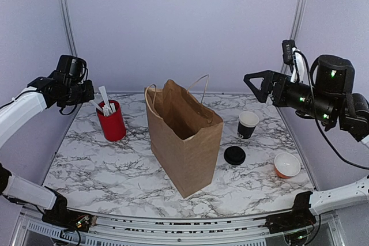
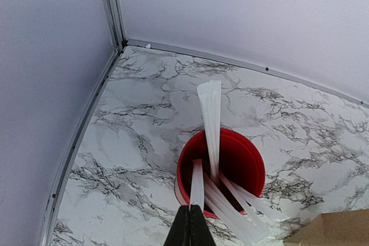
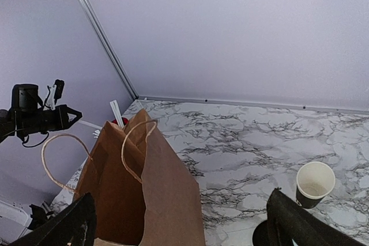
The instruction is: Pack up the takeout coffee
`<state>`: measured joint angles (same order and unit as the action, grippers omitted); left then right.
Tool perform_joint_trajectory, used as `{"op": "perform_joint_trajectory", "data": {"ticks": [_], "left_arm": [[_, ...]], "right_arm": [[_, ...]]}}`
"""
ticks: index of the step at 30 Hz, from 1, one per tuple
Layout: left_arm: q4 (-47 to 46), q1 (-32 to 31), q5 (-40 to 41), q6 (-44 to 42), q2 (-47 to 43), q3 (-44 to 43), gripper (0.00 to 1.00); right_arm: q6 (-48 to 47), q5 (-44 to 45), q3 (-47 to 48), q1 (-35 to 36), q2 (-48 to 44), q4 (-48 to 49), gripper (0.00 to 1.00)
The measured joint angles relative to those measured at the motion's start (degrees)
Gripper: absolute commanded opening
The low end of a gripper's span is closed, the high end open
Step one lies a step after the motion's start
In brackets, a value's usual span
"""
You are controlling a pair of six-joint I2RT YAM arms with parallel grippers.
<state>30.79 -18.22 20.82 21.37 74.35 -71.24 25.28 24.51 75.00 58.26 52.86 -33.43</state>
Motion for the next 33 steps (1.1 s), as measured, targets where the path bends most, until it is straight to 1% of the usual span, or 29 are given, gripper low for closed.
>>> {"op": "perform_joint_trajectory", "data": {"ticks": [15, 21, 27, 30, 33], "left_arm": [[8.7, -1.6, 0.3, 0.2, -12.6, -4.6, 0.00], [10.5, -1.9, -0.4, 1.0, -17.0, -7.1, 0.00], [10.9, -2.0, -3.1, 1.5, -19.5, -11.1, 0.00], [10.2, -2.0, -5.7, 1.5, -20.5, -12.3, 0.00], [8.7, -2.1, -10.1, 1.5, -20.9, -12.8, 0.00]], "right_arm": [[-0.5, 0.0, 0.2, 0.0, 2.3, 0.0, 1.00], [-0.7, 0.0, 0.4, 0.0, 3.1, 0.0, 1.00], [-1.2, 0.0, 1.0, 0.0, 3.7, 0.3, 1.00], [-1.3, 0.0, 1.0, 0.0, 3.7, 0.4, 1.00], [-1.3, 0.0, 1.0, 0.0, 3.7, 0.4, 1.00]]}}
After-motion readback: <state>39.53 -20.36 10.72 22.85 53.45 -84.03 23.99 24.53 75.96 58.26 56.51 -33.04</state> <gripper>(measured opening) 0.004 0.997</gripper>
